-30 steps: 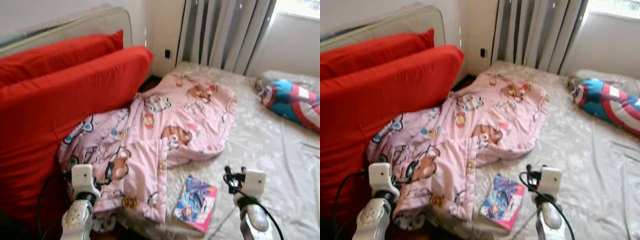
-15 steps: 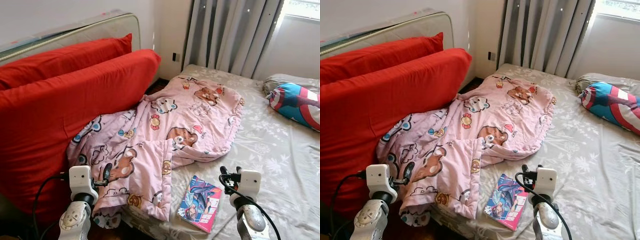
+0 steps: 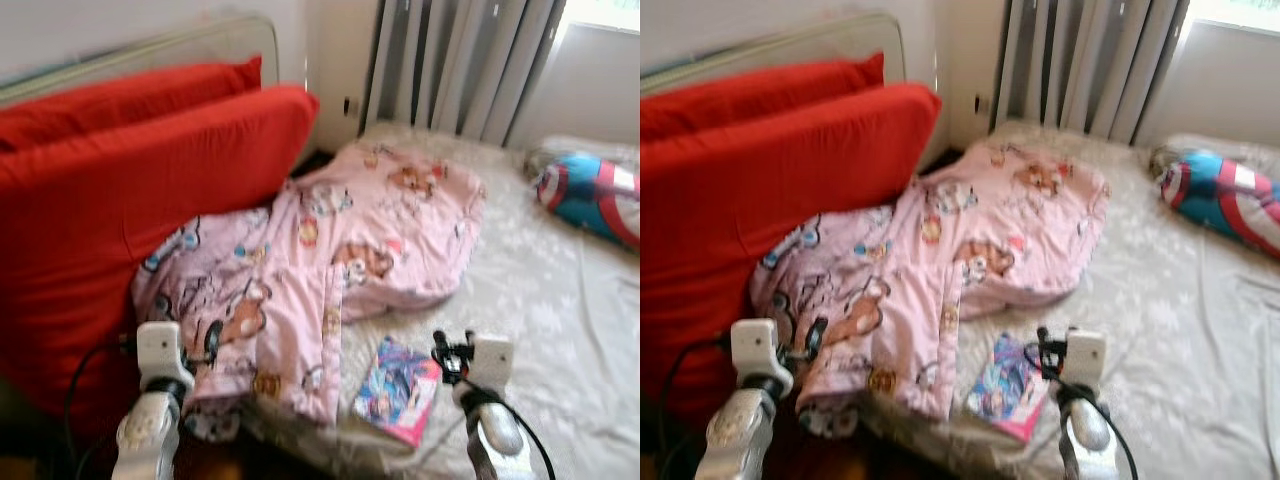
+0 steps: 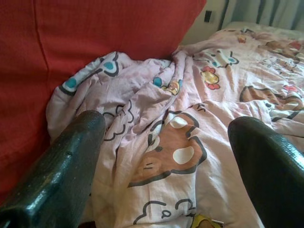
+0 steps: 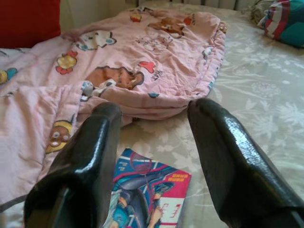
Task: Clean up the room
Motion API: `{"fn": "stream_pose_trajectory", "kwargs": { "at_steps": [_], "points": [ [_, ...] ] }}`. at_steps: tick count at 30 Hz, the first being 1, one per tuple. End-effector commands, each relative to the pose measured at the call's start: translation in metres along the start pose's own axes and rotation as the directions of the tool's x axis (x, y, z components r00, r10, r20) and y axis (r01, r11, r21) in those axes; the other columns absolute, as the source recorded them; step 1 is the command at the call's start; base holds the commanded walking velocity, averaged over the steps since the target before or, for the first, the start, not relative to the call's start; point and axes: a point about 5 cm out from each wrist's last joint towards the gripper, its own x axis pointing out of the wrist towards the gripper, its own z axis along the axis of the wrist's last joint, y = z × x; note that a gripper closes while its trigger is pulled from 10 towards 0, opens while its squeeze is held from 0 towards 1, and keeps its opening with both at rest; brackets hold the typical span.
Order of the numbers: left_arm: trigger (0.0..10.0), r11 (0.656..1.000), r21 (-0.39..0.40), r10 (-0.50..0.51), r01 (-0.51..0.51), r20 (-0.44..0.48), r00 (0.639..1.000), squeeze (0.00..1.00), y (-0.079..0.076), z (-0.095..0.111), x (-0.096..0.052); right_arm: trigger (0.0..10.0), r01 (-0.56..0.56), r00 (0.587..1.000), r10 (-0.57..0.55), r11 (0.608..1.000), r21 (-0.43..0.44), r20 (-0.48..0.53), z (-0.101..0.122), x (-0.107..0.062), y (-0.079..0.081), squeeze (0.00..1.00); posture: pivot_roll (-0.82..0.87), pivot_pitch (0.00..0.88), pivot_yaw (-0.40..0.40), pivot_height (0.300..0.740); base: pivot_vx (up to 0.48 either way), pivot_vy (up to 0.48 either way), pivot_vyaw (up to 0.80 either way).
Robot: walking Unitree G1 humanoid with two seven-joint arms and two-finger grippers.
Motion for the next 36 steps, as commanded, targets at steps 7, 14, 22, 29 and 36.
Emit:
{"fn": "stream_pose_trajectory", "kwargs": {
  "at_steps": [7,14,22,29,36],
  "points": [
    [10.0,0.999,-0.026,-0.021,0.021,0.002,1.000,0.00,-0.009,0.004,0.006,10.0,-0.074,0.997,0.074,0.997,-0.013,0.004,0.004,0.004,0.009,0.00,-0.10,0.000,-0.022,0.650,0.000,0.000,0.00],
    [10.0,0.999,-0.047,-0.013,0.014,0.018,1.000,0.00,-0.014,0.007,0.008,10.0,-0.049,0.998,0.050,0.998,-0.027,0.046,0.018,0.010,-0.005,0.00,-0.10,0.000,-0.053,0.650,0.000,0.000,0.00],
    [10.0,0.999,-0.047,0.000,0.002,0.033,0.999,0.00,-0.011,0.011,0.003,10.0,-0.096,0.994,0.097,0.995,-0.018,0.042,0.021,0.014,0.005,0.00,-0.07,0.000,-0.058,0.638,0.000,0.000,0.00],
    [10.0,0.999,-0.047,-0.005,0.007,0.044,0.999,0.00,-0.011,0.015,0.004,10.0,-0.089,0.994,0.090,0.996,-0.009,0.059,0.023,0.015,0.009,0.00,-0.07,0.000,-0.044,0.625,0.000,0.000,0.00],
    [10.0,0.998,-0.068,0.011,-0.006,0.074,0.997,0.00,-0.018,0.021,-0.001,10.0,-0.105,0.994,0.105,0.994,-0.001,0.027,0.019,0.013,0.010,0.00,-0.02,0.032,-0.098,0.620,0.000,0.000,0.00]
  ]
}}
